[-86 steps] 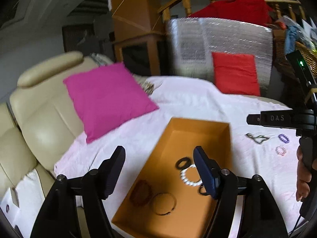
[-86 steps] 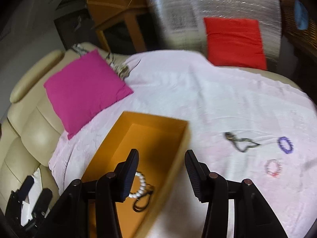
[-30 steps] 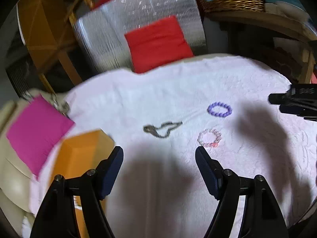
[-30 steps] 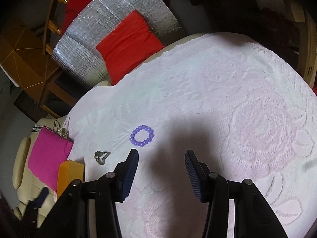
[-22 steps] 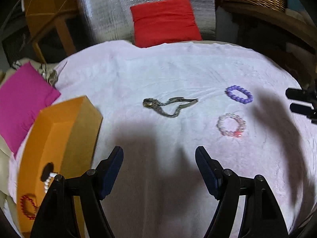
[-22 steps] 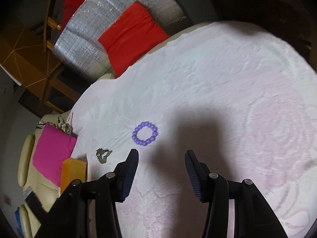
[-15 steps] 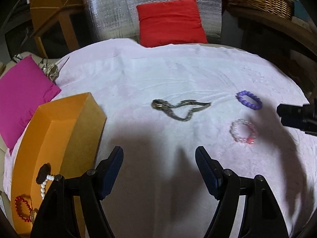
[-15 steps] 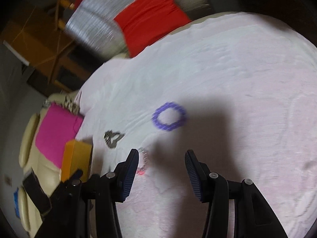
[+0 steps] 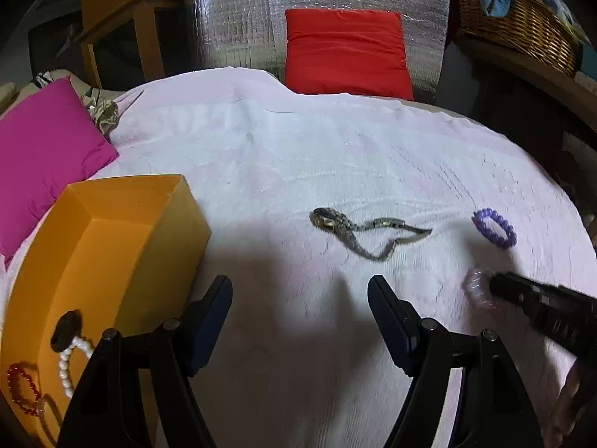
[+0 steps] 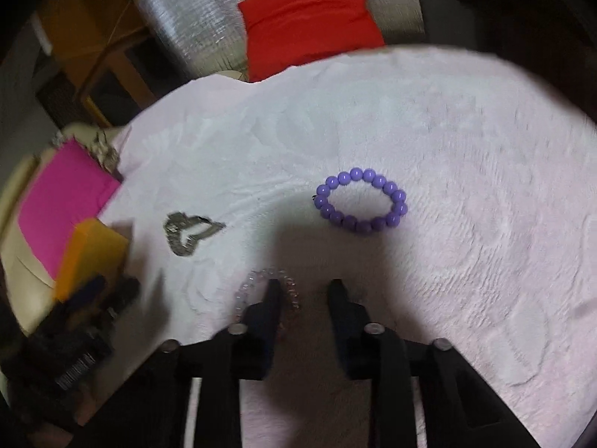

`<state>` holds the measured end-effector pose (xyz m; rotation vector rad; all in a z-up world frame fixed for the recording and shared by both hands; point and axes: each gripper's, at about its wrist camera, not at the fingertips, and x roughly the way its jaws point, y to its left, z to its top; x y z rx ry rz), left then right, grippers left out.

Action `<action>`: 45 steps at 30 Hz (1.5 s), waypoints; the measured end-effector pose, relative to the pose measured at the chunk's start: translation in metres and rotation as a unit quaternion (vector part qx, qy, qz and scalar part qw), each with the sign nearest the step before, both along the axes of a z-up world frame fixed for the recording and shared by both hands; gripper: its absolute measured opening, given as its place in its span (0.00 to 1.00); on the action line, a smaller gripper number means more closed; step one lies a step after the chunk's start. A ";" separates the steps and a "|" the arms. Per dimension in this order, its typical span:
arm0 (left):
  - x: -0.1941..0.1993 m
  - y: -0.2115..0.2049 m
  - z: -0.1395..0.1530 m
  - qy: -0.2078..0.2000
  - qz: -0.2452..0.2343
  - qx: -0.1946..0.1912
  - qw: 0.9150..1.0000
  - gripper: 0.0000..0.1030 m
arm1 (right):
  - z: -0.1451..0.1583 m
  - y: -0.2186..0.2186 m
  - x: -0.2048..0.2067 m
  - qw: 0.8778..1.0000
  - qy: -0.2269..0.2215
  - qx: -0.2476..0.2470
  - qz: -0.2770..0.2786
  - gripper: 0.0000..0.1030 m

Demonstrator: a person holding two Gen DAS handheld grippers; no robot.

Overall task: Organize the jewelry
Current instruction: 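Grasp the pink bead bracelet with the right gripper while the left gripper grasps the silver watch, then lift and carry the watch and pink bracelet over the orange box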

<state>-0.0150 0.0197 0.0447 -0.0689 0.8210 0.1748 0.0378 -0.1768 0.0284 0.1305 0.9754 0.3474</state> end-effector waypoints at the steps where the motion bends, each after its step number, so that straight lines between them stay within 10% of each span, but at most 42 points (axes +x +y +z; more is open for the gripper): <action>1: 0.002 0.001 -0.001 0.000 0.000 -0.005 1.000 0.73 | 0.000 0.000 -0.001 1.000 -0.006 -0.008 0.003 0.09; 19: 0.077 0.018 -0.019 0.000 0.055 -0.168 0.984 0.73 | -0.004 -0.023 -0.006 0.999 0.019 0.025 0.001 0.09; 21: 0.080 0.017 -0.021 0.002 0.056 -0.168 0.984 0.70 | -0.004 -0.022 -0.005 0.999 0.020 0.025 0.001 0.09; 25: 0.086 0.010 -0.024 0.012 0.046 -0.127 0.991 0.27 | -0.004 -0.023 -0.008 0.999 0.021 0.027 0.000 0.09; 45: 0.029 -0.019 0.024 -0.016 -0.058 -0.101 0.993 0.16 | 0.018 -0.043 -0.021 0.995 0.028 0.099 -0.013 0.09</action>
